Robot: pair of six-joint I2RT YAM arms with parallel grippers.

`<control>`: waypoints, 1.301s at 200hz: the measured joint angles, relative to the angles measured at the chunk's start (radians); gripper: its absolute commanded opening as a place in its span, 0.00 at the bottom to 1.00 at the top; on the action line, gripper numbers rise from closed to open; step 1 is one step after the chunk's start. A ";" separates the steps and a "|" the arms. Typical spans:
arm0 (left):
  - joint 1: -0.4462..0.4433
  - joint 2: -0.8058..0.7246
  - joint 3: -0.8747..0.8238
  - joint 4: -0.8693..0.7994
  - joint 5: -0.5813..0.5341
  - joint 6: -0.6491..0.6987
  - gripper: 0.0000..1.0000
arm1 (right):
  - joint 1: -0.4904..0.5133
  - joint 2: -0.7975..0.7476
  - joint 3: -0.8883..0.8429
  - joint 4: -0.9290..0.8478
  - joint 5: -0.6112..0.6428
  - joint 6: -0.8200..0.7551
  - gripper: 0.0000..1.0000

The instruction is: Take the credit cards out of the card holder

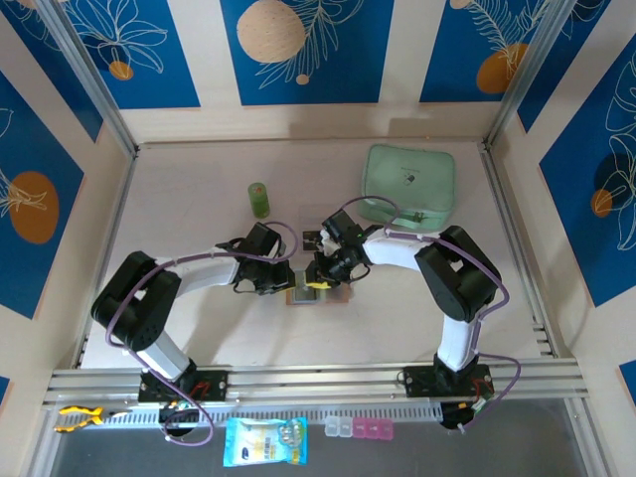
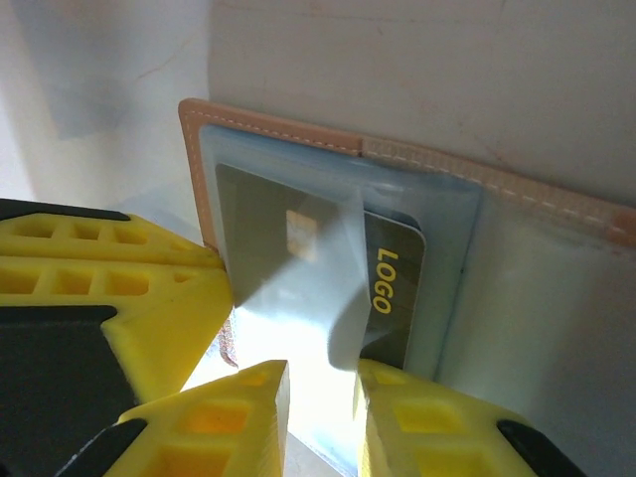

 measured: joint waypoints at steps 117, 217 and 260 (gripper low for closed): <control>0.000 0.000 -0.006 0.013 0.007 0.000 0.14 | 0.004 -0.008 0.031 -0.087 0.087 -0.038 0.25; 0.000 -0.006 -0.006 0.010 0.007 -0.001 0.14 | 0.004 -0.011 0.040 -0.121 0.109 -0.072 0.25; 0.000 -0.043 0.000 -0.019 0.007 -0.005 0.12 | 0.004 -0.011 0.041 -0.121 0.109 -0.079 0.25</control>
